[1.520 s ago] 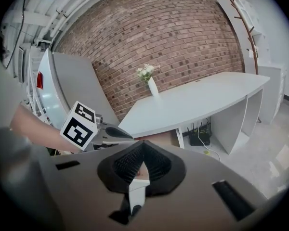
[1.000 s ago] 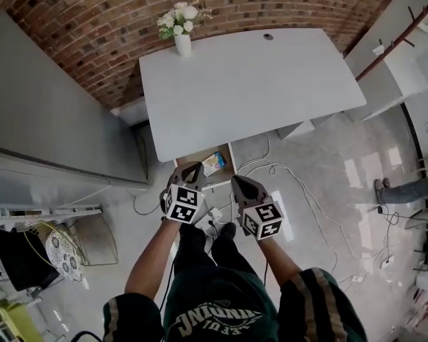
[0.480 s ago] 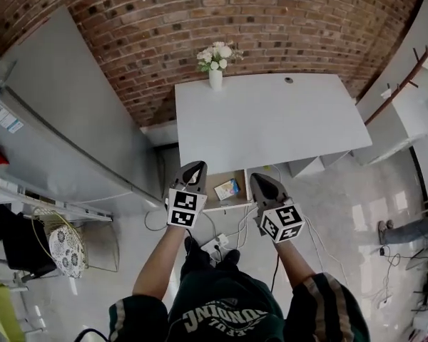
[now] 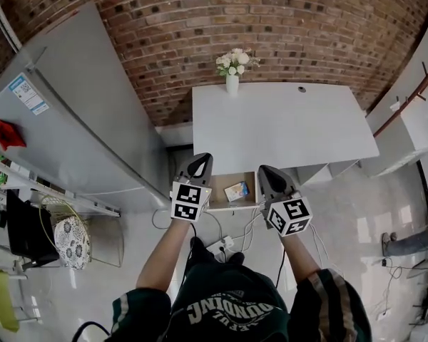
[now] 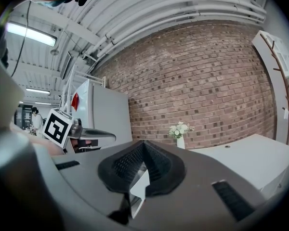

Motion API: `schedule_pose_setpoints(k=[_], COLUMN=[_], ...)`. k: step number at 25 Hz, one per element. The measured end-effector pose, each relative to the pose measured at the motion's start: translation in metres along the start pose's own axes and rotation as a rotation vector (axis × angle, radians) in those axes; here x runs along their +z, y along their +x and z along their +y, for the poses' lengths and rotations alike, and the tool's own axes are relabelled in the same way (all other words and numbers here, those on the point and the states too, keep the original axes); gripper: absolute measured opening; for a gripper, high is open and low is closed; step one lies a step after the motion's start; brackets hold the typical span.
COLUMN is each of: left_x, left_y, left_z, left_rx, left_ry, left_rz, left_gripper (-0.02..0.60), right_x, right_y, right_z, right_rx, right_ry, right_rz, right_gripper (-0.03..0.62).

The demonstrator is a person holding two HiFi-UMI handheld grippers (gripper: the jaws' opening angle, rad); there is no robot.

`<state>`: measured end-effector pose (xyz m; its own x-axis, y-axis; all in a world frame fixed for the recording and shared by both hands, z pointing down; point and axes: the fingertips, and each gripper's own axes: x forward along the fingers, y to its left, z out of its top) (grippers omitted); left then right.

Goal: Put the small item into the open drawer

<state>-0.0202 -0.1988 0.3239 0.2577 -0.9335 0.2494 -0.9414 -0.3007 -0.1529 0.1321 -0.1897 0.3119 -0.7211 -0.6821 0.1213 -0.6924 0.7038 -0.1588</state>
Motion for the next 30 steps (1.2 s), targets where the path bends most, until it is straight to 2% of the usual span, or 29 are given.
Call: schedule_pose_setpoints(k=[10, 25, 30], left_x=[-0.004, -0.018, -0.017], left_y=[-0.002, 0.003, 0.003], left_z=[0.002, -0.016, -0.020], left_rx=[-0.007, -0.029, -0.023], left_ry=[-0.016, -0.022, -0.016], left_rz=[0.014, 0.047, 0.034], left_gripper=[0.015, 0.015, 0.015], right_x=[-0.005, -0.019, -0.020], right_y=[0.001, -0.008, -0.010], right_z=[0.006, 0.001, 0.001], right_rx=[-0.001, -0.003, 0.001], right_ry=[-0.002, 0.006, 0.008], right_rz=[0.026, 0.048, 0.049], right_gripper=[0.024, 0.023, 0.023])
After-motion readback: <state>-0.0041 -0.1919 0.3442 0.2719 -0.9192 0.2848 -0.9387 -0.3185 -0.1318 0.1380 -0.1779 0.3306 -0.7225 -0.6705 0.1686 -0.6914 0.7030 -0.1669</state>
